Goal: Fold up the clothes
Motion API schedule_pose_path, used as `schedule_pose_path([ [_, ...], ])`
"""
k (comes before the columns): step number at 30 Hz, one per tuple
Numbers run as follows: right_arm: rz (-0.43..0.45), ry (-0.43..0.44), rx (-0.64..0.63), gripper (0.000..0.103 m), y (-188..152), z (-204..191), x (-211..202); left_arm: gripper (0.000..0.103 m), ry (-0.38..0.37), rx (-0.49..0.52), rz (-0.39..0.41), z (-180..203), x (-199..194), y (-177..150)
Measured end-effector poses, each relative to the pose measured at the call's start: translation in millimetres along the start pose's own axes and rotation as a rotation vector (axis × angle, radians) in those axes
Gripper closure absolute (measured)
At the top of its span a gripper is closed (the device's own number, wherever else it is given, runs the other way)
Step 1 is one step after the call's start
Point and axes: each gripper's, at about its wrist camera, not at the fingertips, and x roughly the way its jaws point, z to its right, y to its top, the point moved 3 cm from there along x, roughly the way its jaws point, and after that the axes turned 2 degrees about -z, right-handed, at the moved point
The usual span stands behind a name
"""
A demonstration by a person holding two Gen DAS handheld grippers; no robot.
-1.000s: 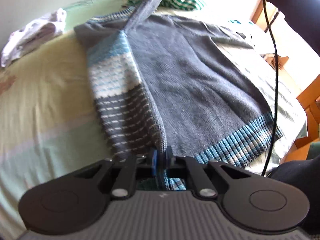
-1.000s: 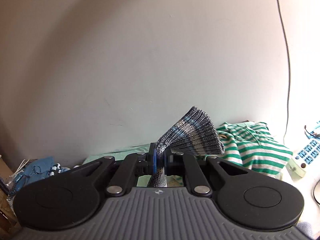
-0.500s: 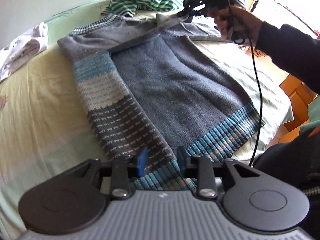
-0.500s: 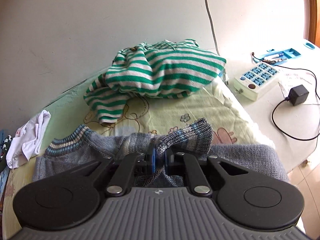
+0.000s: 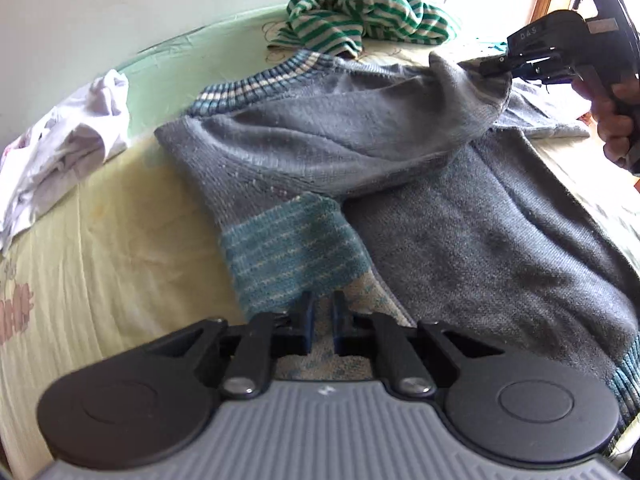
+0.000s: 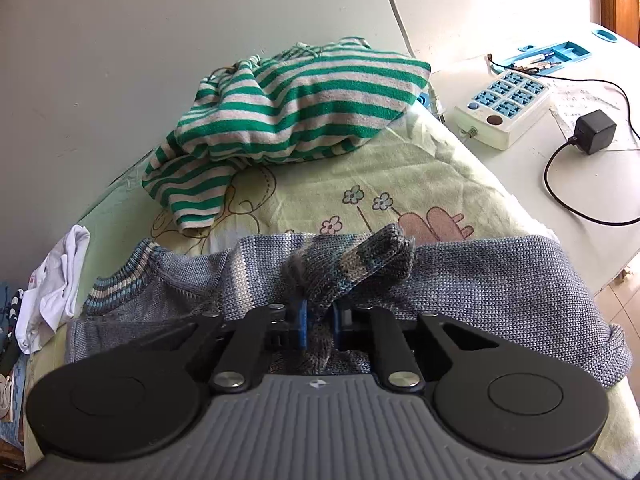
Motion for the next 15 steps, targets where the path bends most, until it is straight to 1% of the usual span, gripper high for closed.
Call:
schedule_pose_path([
  [2,0.04,0.0,-0.017,0.092,1,0,-13,0.097,-0.013,0.037,0.002,1,-5,0],
  [4,0.043,-0.015,-0.005,0.093,-1,7,-20,0.097,0.005,0.079,0.021,-1,-8,9],
  [6,0.019,-0.053,0.017,0.093,-5,16,-18,0.094,0.026,0.096,0.049,-10,-6,28],
  [7,0.013,-0.068,0.028,0.093,-8,20,-18,0.091,0.034,0.086,0.055,-19,-1,40],
  [8,0.015,-0.069,0.041,0.093,-10,23,-19,0.091,0.041,0.075,0.058,-29,5,52],
  [9,0.019,-0.067,0.054,0.093,-13,25,-20,0.091,0.049,0.063,0.062,-38,12,65],
  [11,0.044,-0.043,0.092,0.093,-17,27,-27,0.094,0.038,0.034,0.054,-54,26,84],
  [12,0.061,-0.02,0.109,0.093,-18,27,-32,0.094,0.031,0.02,0.048,-62,34,94],
  [13,0.079,0.005,0.125,0.093,-20,27,-38,0.094,0.033,0.022,0.046,-67,41,101],
  [15,0.08,0.002,0.119,0.093,-26,25,-44,0.094,0.049,0.044,0.03,-71,56,108],
])
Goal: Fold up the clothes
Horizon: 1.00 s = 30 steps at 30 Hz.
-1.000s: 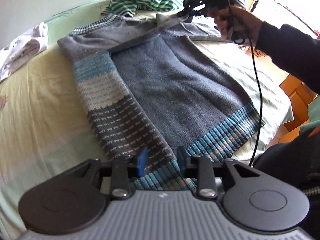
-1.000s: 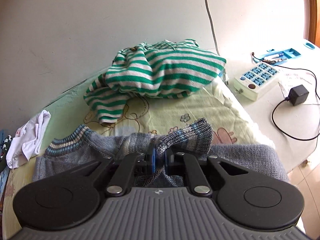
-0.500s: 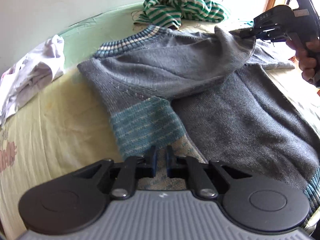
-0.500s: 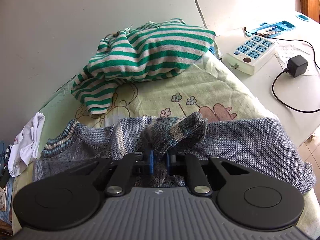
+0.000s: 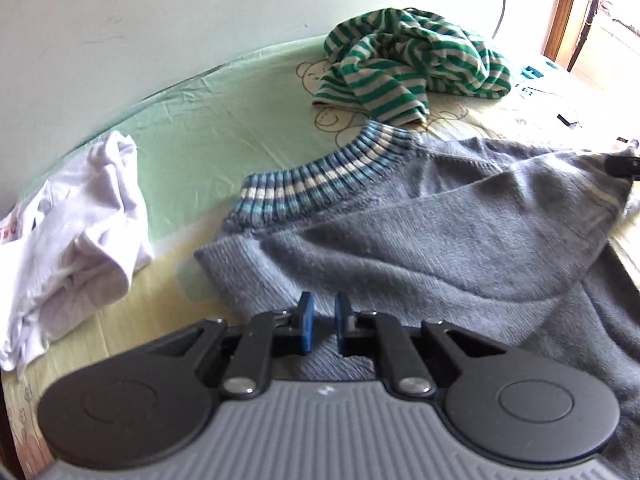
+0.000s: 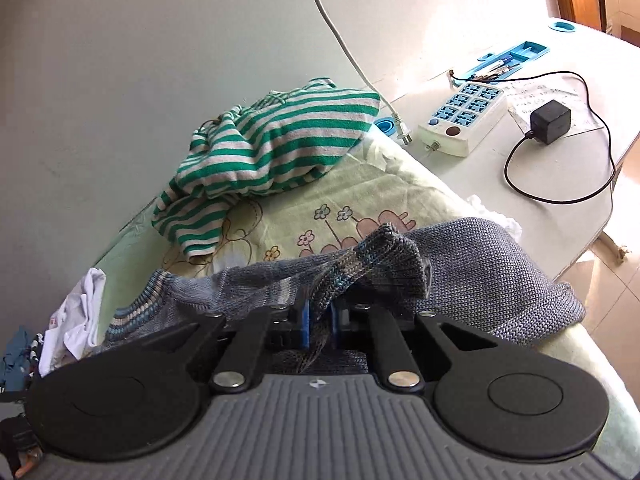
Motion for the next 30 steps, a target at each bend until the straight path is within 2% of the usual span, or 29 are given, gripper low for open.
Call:
schedule_pose_path([
  [3,-0.04,-0.028,-0.052,0.091,-12,-1,1,0.094,-0.001,0.011,0.02,-1,9,1],
  [6,-0.071,-0.054,-0.079,0.079,-19,2,10,0.093,-0.037,0.005,0.028,-1,5,4],
  [7,-0.066,-0.057,-0.07,0.074,-19,4,11,0.088,-0.052,0.004,0.037,-1,2,5],
  [8,-0.059,-0.06,-0.06,0.071,-18,5,13,0.087,-0.06,0.004,0.042,0,1,6],
  [10,-0.02,-0.076,-0.026,0.057,-14,7,14,0.087,-0.076,0.003,0.043,2,2,9],
  [17,0.057,-0.093,0.036,0.055,0,6,27,0.089,-0.066,-0.024,0.046,9,20,19],
  [18,0.054,-0.102,0.031,0.056,1,5,30,0.088,-0.063,-0.035,0.047,8,20,20],
  [21,0.05,-0.159,-0.014,0.091,4,3,32,0.081,-0.035,-0.06,0.041,6,21,21],
  [27,0.055,-0.235,-0.009,0.092,3,14,24,0.08,0.014,-0.107,0.037,8,21,21],
  [30,0.043,-0.243,0.008,0.092,2,17,25,0.08,0.029,-0.129,0.031,8,21,22],
])
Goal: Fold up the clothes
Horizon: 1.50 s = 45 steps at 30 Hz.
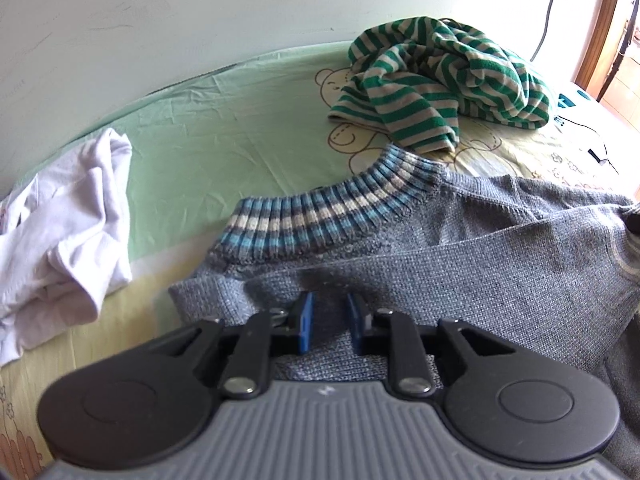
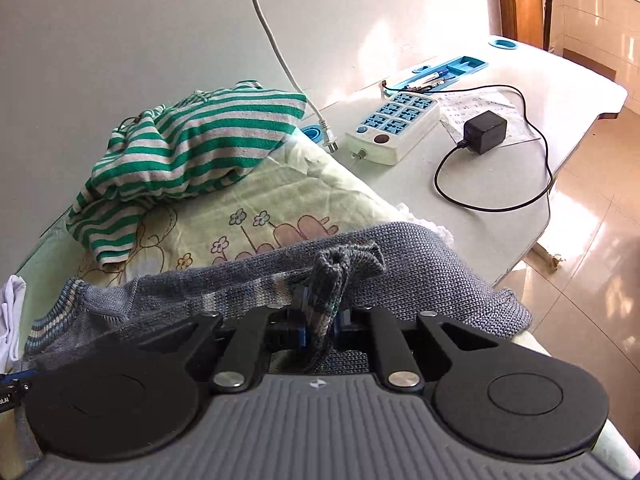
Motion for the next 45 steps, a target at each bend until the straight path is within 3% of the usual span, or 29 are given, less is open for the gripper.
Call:
schedule_pose_path([
  [9,0.023,0.006,-0.033,0.091,4,-12,-11,0.08,0.033,-0.001,-0.017,3,0,1],
  [12,0.037,0.109,-0.081,0.091,7,-34,-26,0.08,0.019,-0.01,-0.022,1,0,2],
  [15,0.04,0.267,-0.134,0.092,7,-68,-45,0.081,0.012,-0.009,-0.023,-1,-1,3],
  [17,0.036,0.374,-0.178,0.092,3,-94,-55,0.09,0.017,-0.004,-0.018,-4,-4,4],
  [22,-0.057,0.614,-0.224,0.091,-17,-148,-68,0.09,-0.001,-0.011,-0.002,-20,-22,0],
  [25,-0.11,0.666,-0.31,0.091,-37,-172,-69,0.089,-0.021,0.012,-0.001,-31,-38,-8],
  [31,-0.213,0.714,-0.509,0.091,-82,-193,-72,0.089,-0.078,0.029,-0.013,-42,-54,-19],
  [41,-0.344,0.652,-0.723,0.09,-128,-170,-83,0.089,-0.125,0.062,-0.033,-22,-42,-18],
  [45,-0.438,0.572,-0.822,0.075,-145,-152,-87,0.089,-0.157,0.08,-0.041,-9,-36,-12],
])
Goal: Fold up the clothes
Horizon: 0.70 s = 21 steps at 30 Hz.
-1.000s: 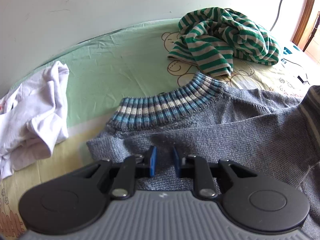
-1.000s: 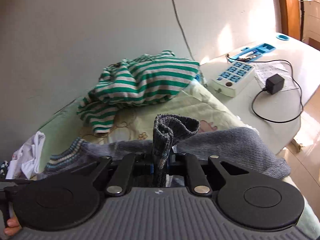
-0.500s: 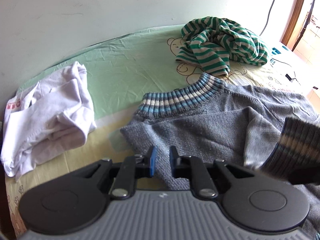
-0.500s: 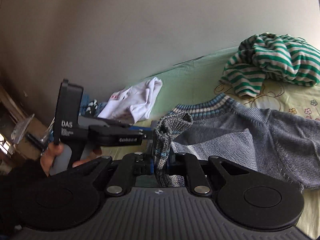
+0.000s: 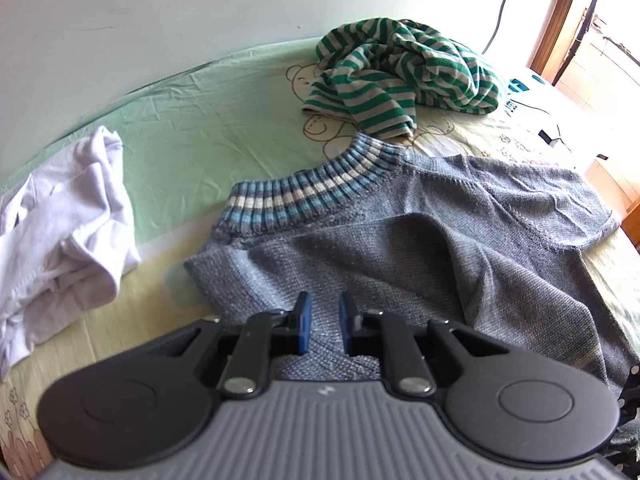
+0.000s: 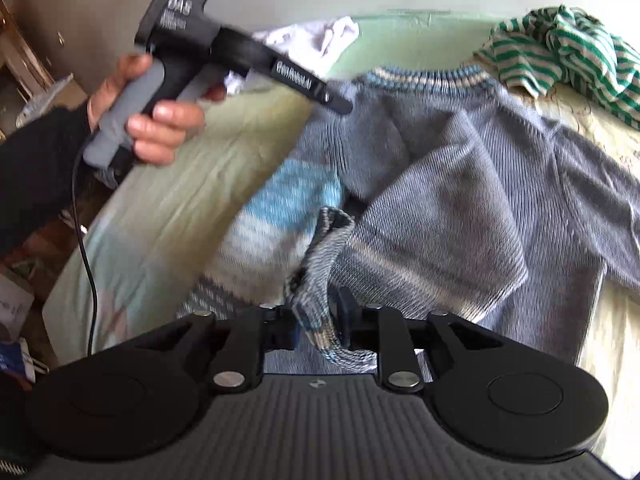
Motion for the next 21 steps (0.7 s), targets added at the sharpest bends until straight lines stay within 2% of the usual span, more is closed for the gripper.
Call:
schedule_pose_path([
  [3,0.032,0.018,-0.024,0.072,-4,-9,-22,0.089,-0.02,0.019,0.002,13,5,7],
  [6,0.121,0.026,-0.011,0.053,4,-21,-35,0.082,-0.042,0.034,0.0,29,13,17],
  [7,0.14,0.013,-0.012,0.048,7,-25,-33,0.076,-0.048,0.039,-0.005,34,17,21],
  [8,0.159,0.001,-0.014,0.047,9,-29,-32,0.071,-0.045,0.046,-0.011,40,22,23],
  [10,0.144,-0.074,-0.032,0.051,13,-33,-15,0.068,-0.047,0.058,-0.027,51,31,28],
  [12,0.104,-0.134,-0.04,0.054,14,-34,3,0.064,-0.07,0.055,-0.045,59,40,32],
  [14,0.066,-0.172,-0.05,0.055,11,-36,14,0.054,-0.087,0.037,-0.057,63,47,35],
  [16,0.028,-0.207,-0.061,0.055,8,-37,23,0.054,-0.089,0.014,-0.065,64,53,37],
  [19,-0.008,-0.263,-0.061,0.056,1,-35,30,0.06,-0.089,-0.022,-0.072,61,57,38],
  [20,-0.001,-0.27,-0.066,0.057,-1,-35,29,0.071,-0.09,-0.025,-0.071,60,56,38],
  [21,0.004,-0.282,-0.072,0.063,-3,-34,28,0.077,-0.083,-0.029,-0.071,59,56,38],
])
